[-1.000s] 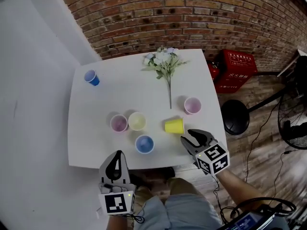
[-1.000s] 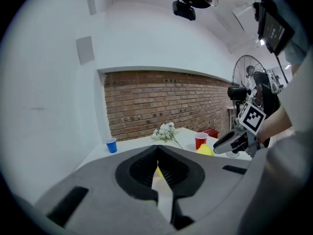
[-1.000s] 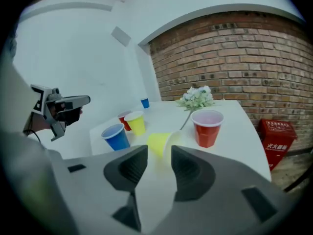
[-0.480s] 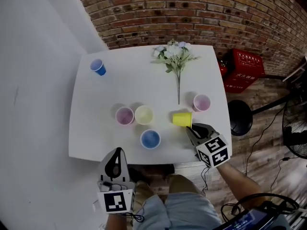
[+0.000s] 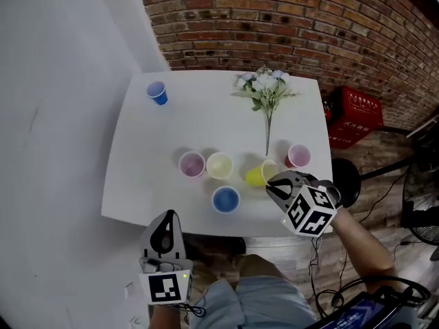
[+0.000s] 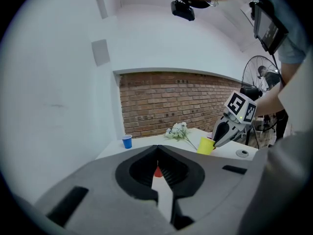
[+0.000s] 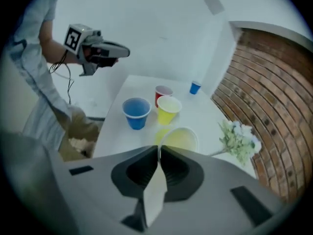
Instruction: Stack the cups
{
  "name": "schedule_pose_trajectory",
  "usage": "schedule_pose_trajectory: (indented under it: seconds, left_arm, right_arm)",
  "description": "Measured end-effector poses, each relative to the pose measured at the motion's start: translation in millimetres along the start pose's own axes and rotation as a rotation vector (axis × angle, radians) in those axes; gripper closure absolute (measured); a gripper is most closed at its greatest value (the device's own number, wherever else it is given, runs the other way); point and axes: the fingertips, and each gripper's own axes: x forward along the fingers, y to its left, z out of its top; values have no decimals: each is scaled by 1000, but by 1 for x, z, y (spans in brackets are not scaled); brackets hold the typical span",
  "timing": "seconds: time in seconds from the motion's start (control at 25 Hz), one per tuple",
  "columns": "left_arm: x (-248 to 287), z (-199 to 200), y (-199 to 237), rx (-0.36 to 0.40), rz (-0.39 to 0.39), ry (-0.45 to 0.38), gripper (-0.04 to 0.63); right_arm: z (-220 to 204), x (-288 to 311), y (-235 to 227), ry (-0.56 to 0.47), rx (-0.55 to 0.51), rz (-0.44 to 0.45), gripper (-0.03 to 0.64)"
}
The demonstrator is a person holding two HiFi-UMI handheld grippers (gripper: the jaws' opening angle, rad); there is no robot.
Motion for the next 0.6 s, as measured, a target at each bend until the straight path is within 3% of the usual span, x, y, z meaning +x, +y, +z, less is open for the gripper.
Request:
schedule_pose_trajectory:
  seconds: [0.16,0.32,0.48,0.6]
  left_arm:
    - [-11,2,10,2,47,-7,586]
    - [-22,0,23,1,87,7,586]
    - [-30,0,27,-42,110,19,586]
    - [-33,0,33,-12,123,6,586]
  right_arm:
    - [4,8,5,142,-269,80,591]
    - [10,14,8,218,-431,101,589]
    - [16,19,10,239,-518,87,563]
    - [21,21,10,226,-508,87,534]
